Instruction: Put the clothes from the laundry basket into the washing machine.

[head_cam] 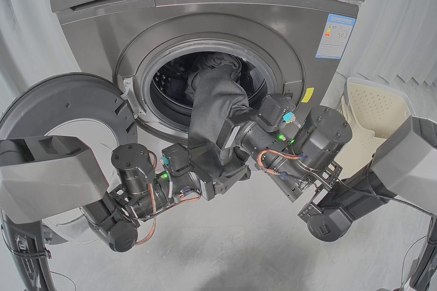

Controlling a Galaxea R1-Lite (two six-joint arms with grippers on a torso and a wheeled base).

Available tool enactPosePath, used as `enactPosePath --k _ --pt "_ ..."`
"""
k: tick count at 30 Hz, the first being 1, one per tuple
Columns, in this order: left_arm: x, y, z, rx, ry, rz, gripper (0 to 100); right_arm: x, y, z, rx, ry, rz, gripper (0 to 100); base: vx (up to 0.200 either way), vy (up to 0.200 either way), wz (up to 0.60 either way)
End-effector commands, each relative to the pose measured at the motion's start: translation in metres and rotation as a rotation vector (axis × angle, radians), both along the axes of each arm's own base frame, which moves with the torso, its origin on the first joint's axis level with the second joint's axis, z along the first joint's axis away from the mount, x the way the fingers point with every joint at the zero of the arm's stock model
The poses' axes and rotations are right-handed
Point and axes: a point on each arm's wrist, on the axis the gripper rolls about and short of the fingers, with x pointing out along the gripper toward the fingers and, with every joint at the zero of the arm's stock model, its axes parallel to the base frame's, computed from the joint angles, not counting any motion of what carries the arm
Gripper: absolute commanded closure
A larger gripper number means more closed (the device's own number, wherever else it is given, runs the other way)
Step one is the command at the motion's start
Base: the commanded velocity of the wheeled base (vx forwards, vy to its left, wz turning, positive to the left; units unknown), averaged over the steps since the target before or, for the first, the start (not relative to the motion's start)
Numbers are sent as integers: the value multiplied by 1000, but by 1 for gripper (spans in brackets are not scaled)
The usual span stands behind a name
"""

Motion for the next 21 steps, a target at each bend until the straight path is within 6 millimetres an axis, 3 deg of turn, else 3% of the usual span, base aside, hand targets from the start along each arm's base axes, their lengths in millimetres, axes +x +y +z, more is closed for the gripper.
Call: enactPosePath --k 1,11,21 --pt "22 -12 -13 -11 -12 43 0 -10 9 -2 0 13 15 100 0 0 0" --pt "54 -17 -7 -73 -86 185 0 -9 4 -7 6 50 -30 100 0 0 0" --pt "57 -14 -7 -78 -86 237 0 -6 2 -8 10 68 -39 100 0 0 0"
